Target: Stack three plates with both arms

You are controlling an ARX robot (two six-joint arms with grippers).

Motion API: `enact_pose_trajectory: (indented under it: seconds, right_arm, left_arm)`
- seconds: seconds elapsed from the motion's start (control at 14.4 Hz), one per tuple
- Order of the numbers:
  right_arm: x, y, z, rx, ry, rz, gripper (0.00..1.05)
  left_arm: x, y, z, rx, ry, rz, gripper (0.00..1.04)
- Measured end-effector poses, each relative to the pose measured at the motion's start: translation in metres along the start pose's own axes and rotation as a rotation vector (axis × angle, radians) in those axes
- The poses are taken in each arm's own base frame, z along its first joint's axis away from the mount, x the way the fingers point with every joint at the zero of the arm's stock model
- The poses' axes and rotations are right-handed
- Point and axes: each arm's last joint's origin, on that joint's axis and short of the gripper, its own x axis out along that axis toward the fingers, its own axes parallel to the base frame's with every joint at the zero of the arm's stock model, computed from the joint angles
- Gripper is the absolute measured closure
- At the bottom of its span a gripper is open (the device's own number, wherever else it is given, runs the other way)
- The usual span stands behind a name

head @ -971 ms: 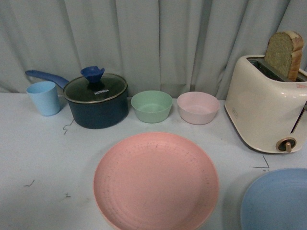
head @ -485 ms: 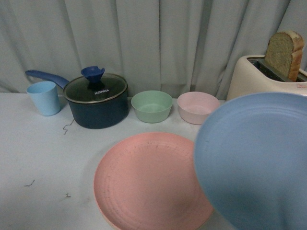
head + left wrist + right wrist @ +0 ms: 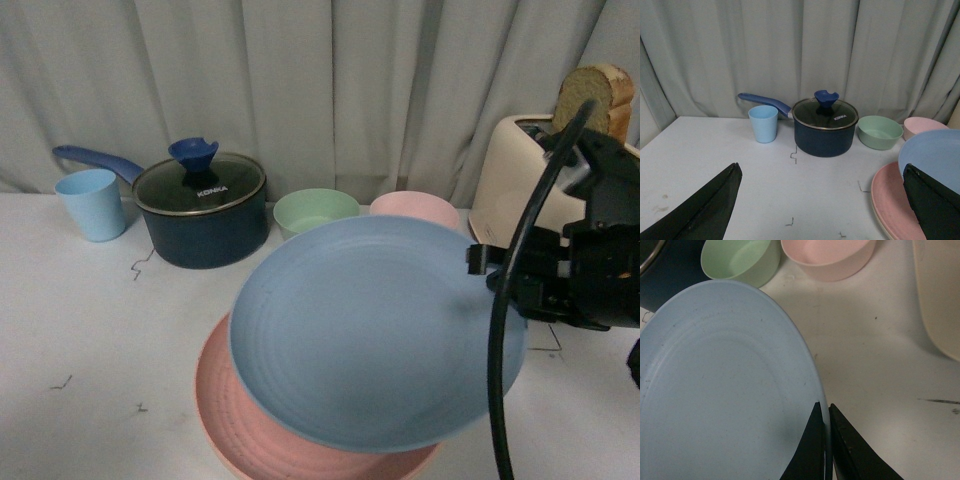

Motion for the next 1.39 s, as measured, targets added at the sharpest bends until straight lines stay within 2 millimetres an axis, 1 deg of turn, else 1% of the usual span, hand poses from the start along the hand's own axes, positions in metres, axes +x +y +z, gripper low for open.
enact_pose_trajectory:
  seconds: [0.14, 0.28, 0.49, 0.62, 0.76, 0.9, 1.11, 1.18, 1.25, 1.32, 1.39]
  right_arm:
    - [0.013, 0.009, 0.001, 0.023, 0.023, 0.01, 1.02]
    - [0.022, 0.018, 0.0, 0.038, 0.04, 0.008, 1.02]
    - [0.032, 0.026, -0.013, 0.028, 0.084, 0.0, 1.02]
    - [0.036, 0.027, -0.019, 0.027, 0.106, -0.015, 1.02]
    - [0.038, 0.026, -0.021, 0.038, 0.109, -0.025, 1.02]
    - [0.04, 0.025, -0.024, 0.048, 0.121, -0.03, 0.86]
    - [0.037, 0.02, -0.021, 0.072, 0.134, -0.029, 0.38]
    - [0.028, 0.018, -0.012, 0.086, 0.11, -0.018, 0.21]
    - [0.015, 0.018, 0.0, 0.096, 0.069, -0.005, 0.08]
    - [0.001, 0.018, 0.013, 0.105, 0.022, 0.01, 0.06]
    - [-0.012, 0.017, 0.025, 0.115, -0.015, 0.026, 0.07]
  left_arm:
    - [0.0, 0.0, 0.0, 0.0, 0.0, 0.001, 0.07]
    - [0.0, 0.0, 0.0, 0.0, 0.0, 0.0, 0.07]
    - [0.0, 0.0, 0.0, 0.0, 0.0, 0.0, 0.07]
    - [0.0, 0.0, 0.0, 0.0, 0.0, 0.0, 0.07]
    - [0.0, 0.0, 0.0, 0.0, 0.0, 0.001, 0.07]
    - [0.0, 0.0, 0.0, 0.0, 0.0, 0.0, 0.07]
    - [0.0, 0.0, 0.0, 0.0, 0.0, 0.0, 0.07]
    - [0.0, 0.0, 0.0, 0.0, 0.0, 0.0, 0.07]
    - [0.0, 0.0, 0.0, 0.0, 0.0, 0.0, 0.07]
    - [0.0, 0.0, 0.0, 0.0, 0.0, 0.0, 0.07]
    - [0.0, 0.0, 0.0, 0.0, 0.0, 0.0, 0.07]
